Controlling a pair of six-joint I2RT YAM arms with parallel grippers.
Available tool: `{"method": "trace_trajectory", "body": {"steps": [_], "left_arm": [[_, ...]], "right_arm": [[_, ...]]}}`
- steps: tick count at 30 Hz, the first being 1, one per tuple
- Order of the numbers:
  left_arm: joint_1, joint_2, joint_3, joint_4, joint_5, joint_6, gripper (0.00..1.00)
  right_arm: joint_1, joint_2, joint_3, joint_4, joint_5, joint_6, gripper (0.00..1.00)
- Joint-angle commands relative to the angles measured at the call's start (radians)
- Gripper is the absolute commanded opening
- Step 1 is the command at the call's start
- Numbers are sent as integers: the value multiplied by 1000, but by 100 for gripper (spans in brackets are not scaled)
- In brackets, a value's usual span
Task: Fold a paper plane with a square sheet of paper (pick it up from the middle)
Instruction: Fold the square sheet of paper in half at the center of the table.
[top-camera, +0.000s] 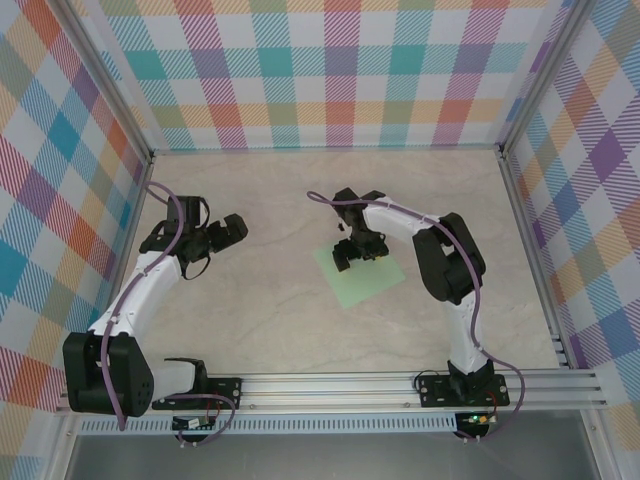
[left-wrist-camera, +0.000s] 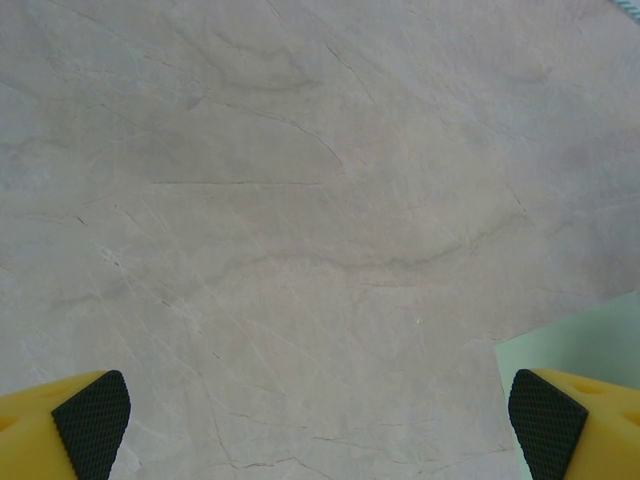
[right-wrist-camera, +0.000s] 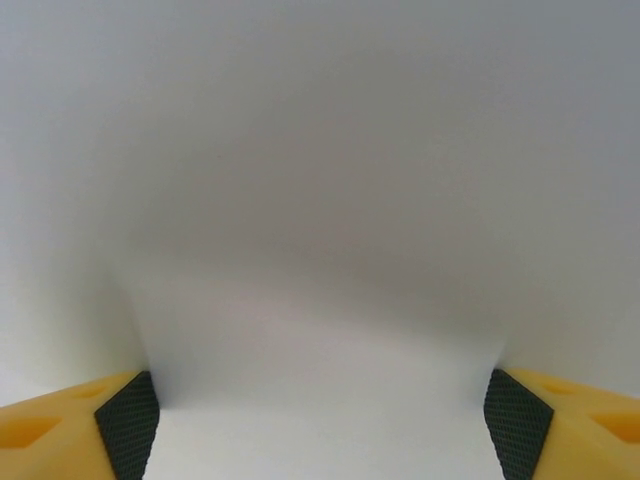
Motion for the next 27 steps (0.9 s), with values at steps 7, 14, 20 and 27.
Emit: {"method": "trace_trajectory", "body": {"steps": [7,14,20,27], "left_arm": [[3,13,33,-24,15,10,100],[3,23,36,-26,19,10,100],[3,28,36,-23,31,10,100],[3,31,36,-23,33,10,100]], "right_arm": [[-19,110,-58,6,-7,9,79],[-16,68,-33,-16,18,19,76],[16,-48,3,-23,-49,6,100],[29,15,7,-31,-7,7,100]]}}
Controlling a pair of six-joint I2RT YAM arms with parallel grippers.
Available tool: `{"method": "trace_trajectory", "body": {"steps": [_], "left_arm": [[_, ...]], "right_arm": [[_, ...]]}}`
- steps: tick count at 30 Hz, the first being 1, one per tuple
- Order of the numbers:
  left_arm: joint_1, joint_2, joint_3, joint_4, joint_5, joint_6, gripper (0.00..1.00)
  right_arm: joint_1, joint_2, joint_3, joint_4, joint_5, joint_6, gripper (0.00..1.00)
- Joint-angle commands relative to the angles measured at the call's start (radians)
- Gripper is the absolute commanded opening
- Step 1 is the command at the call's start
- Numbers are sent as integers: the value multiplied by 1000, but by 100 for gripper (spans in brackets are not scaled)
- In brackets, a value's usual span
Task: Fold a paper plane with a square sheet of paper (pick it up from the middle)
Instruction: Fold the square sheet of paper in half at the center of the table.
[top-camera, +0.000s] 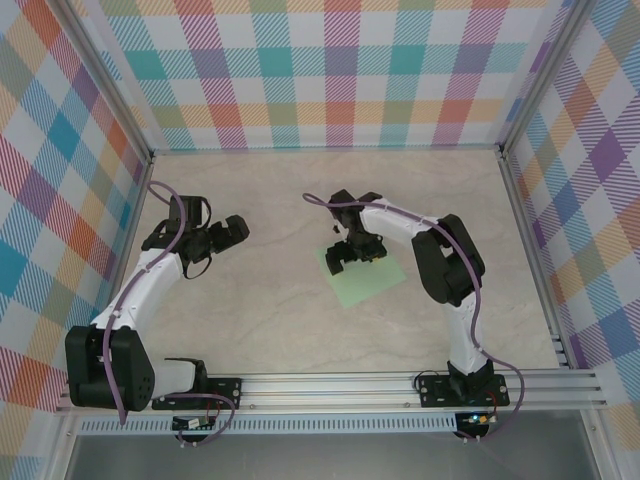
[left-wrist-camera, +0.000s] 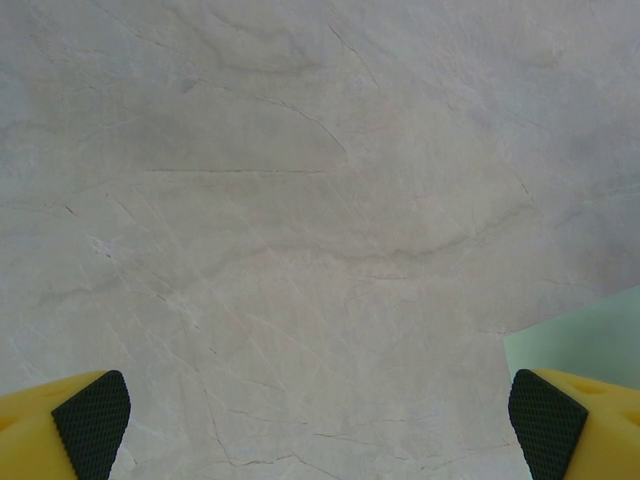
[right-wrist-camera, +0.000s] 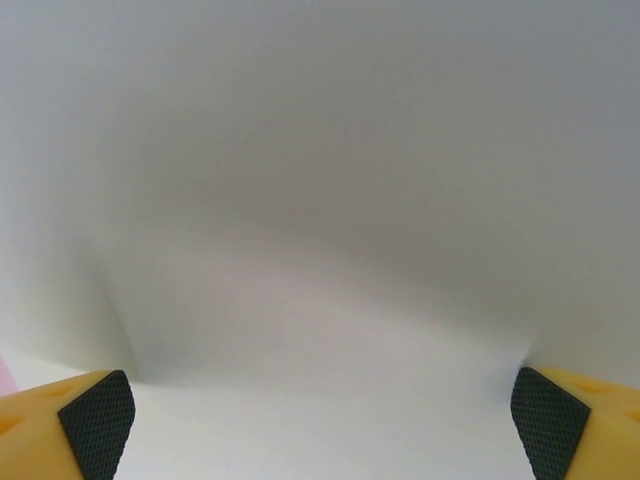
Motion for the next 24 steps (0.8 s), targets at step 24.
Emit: {"method": "trace_trajectory", "body": {"steps": [24], "left_arm": [[3,13,37,-29,24,9,100]], "right_arm": [[-44,139,-62,5,56,37,83]]}}
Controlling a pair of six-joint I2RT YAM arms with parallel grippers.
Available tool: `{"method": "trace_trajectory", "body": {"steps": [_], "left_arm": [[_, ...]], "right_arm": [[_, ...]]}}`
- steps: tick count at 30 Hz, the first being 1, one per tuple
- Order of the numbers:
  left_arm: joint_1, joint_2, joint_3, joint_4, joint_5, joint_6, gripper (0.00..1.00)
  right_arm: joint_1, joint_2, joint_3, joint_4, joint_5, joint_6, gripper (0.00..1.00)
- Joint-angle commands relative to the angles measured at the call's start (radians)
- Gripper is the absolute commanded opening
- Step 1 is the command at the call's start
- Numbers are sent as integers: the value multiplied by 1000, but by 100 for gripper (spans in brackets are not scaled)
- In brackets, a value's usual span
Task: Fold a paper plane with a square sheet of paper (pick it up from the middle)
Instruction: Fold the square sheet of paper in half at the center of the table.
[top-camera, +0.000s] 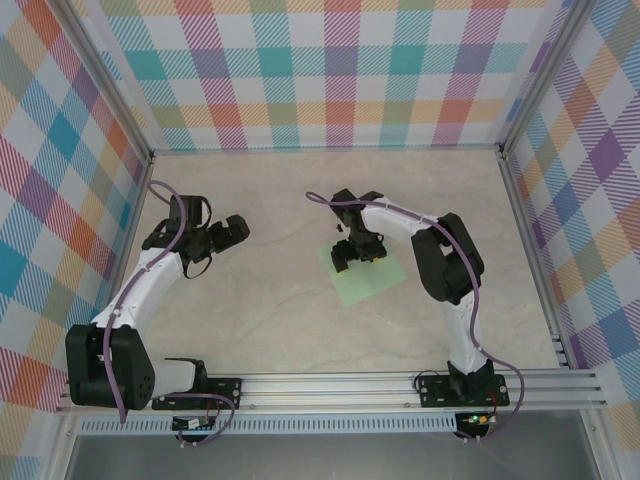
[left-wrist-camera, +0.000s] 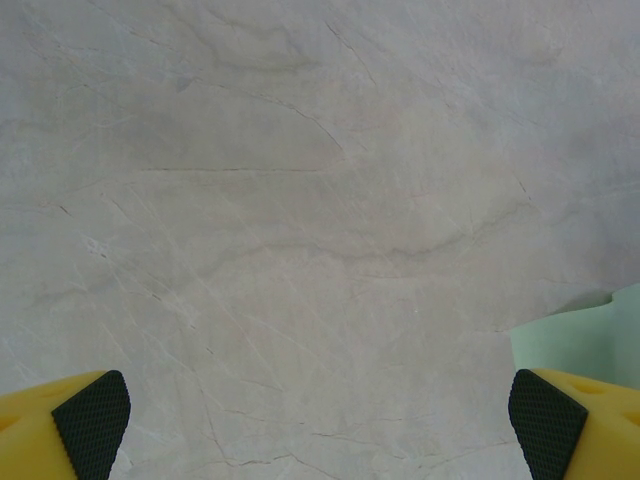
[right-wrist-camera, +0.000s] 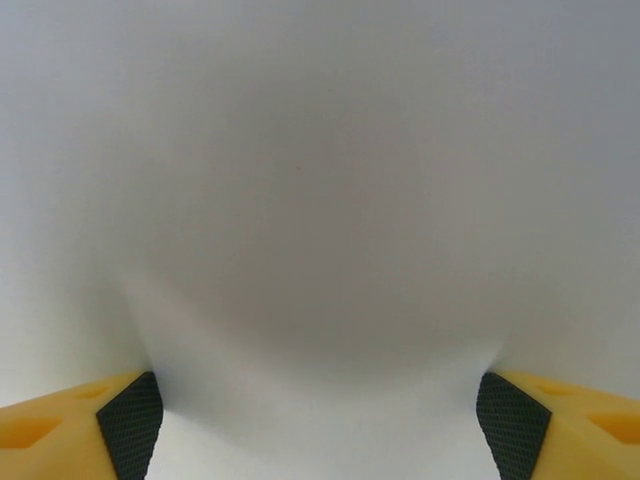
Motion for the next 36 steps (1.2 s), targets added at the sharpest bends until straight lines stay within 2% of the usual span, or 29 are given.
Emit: {"method": "trace_trajectory", "body": {"steps": [1,9,16,21,23,26,33,36], "left_arm": [[3,7,33,-28,16,9,100],[3,15,33,-26,26,9,100],[-3,32,21,1,76,-10,100],[-38,65,-3,44,134,-43,96],[-60,79,-21,68,147,-59,94],[-103,97,-61,128,168,-105,93],[-209,120,-177,358,183,-253,90],[-259,125,-220,449,168,-294,89]], "right_arm": [[-22,114,-66,8,32,13,82],[-29,57,-68,23,26,35,74],[-30,-26,-82,54,14,125,53],[-32,-74,-106,75,-2,192,33],[-33,-99,-122,94,-28,218,28],[-33,-161,-160,137,-126,245,27],[-33,-355,-310,372,-581,343,27],[-33,-408,-388,501,-719,411,28]]}}
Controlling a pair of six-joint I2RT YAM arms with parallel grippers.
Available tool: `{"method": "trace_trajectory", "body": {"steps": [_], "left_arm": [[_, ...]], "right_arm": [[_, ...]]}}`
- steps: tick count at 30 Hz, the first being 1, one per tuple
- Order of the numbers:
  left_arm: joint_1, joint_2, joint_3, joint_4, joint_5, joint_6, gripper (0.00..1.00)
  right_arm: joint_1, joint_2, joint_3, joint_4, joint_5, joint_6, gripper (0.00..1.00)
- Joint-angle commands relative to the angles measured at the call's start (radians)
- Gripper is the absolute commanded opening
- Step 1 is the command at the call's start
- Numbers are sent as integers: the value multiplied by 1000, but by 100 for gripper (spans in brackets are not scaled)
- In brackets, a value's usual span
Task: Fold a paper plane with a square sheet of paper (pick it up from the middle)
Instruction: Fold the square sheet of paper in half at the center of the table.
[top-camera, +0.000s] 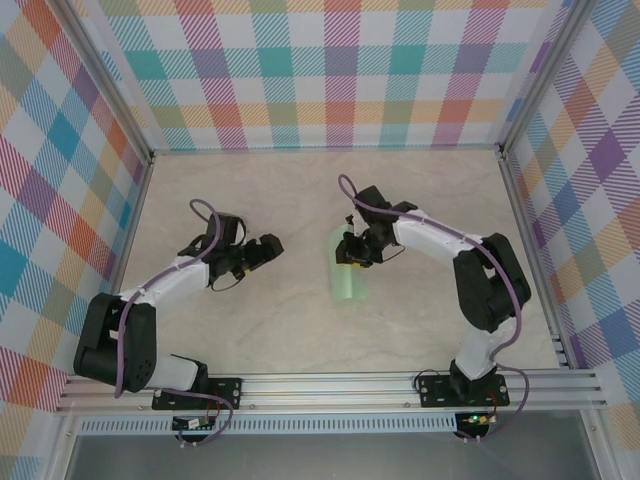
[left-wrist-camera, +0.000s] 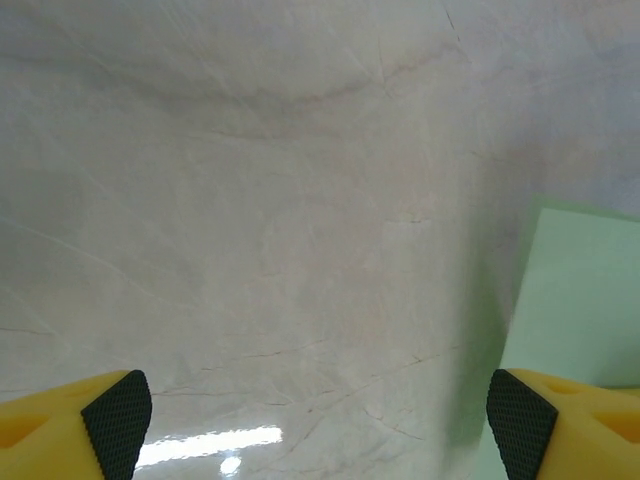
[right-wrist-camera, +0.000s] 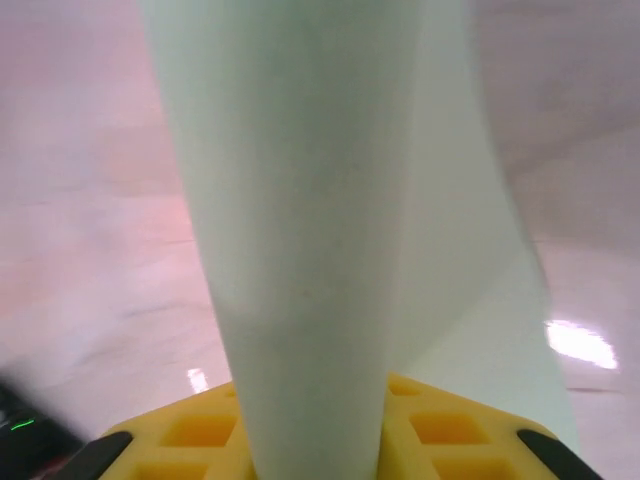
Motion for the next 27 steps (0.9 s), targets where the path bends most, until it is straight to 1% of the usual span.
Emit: {"method": "trace_trajectory", "body": {"steps": [1,3,7,12,19,23,27], "left_arm": [[-57,14,-39,159,-3,-82,89],[-92,19,-51,190,-22,-97,88],[-138,38,-74,249,-42,-129,86],[-180,83,-75,277,-40,-147,84],[-209,100,-79,292,-53,-154,84],[-215,104,-79,296,-57,-152,84],[-220,120,-76,305,-50,-155,84]], "right_arm": [[2,-56,-78,203,-272,109,29],[1,-56,-110,234,-290,123,29],[-7,-17,-131,218,-273,109,30],[-10,33,-108,109,-111,33,35],[-9,63,-105,36,68,1,49],[-10,49,-114,19,152,-11,57],[-9,52,-117,12,185,7,59]]}}
